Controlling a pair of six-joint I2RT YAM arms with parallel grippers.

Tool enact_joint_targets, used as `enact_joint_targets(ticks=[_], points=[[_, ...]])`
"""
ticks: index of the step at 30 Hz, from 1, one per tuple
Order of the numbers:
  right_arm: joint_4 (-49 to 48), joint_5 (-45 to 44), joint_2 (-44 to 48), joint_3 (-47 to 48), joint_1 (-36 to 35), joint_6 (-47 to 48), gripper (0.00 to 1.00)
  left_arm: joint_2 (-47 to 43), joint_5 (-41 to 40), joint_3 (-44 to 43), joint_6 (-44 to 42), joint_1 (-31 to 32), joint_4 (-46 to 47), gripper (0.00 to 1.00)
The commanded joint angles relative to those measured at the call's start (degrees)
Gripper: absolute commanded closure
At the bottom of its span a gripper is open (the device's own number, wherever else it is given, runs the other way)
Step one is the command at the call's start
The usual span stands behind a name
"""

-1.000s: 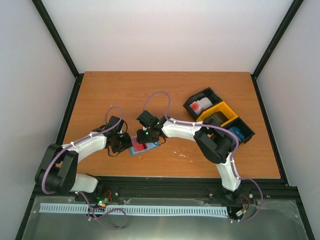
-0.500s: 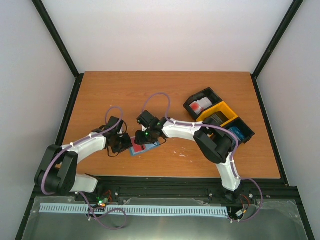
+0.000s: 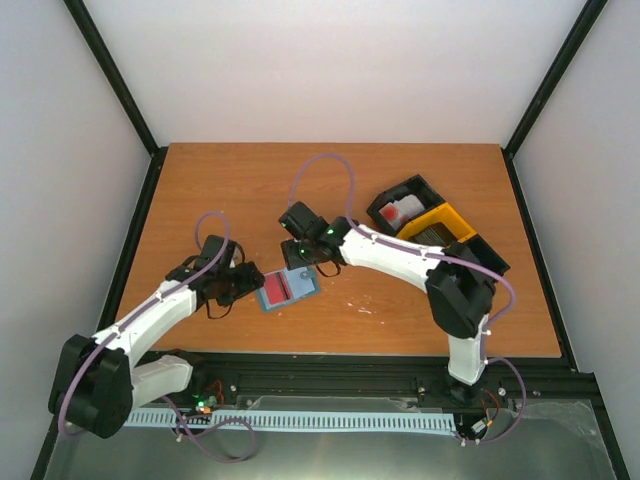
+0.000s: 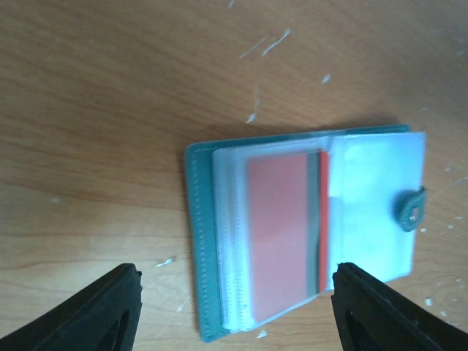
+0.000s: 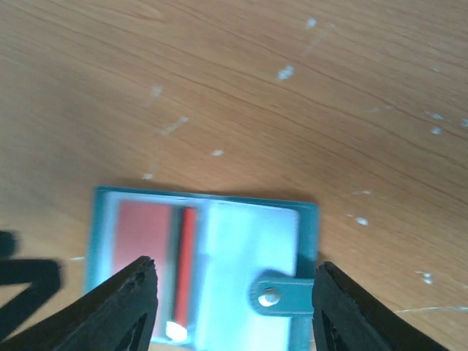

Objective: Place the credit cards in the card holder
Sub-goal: Insert the credit card into the card holder, then close the card holder at the center of the board.

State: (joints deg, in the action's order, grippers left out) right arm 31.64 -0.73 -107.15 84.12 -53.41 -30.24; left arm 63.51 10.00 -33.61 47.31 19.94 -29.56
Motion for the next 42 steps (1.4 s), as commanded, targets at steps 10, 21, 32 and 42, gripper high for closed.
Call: enact_joint_targets(ticks=[10, 21, 32, 42], points=[[17.24, -20.18, -15.36, 11.62, -4.73, 4.17, 0.4, 6.02, 2.65, 2.7, 4.28, 0.1, 2.6, 0.19], [18.36, -23.71, -15.76, 10.37, -4.73, 3.26, 0.54, 6.54, 4.61, 4.42, 5.66, 0.09, 4.87, 0.19], [19.67, -24.04, -16.14, 10.67, -4.68, 1.69, 0.97, 6.48, 5.16, 4.97, 5.98, 0.09, 5.21, 0.19], [6.48, 3.84, -4.05, 5.9, -3.03, 0.69, 0.97, 8.38, 7.27, 6.64, 7.81, -0.04, 6.75, 0.28]])
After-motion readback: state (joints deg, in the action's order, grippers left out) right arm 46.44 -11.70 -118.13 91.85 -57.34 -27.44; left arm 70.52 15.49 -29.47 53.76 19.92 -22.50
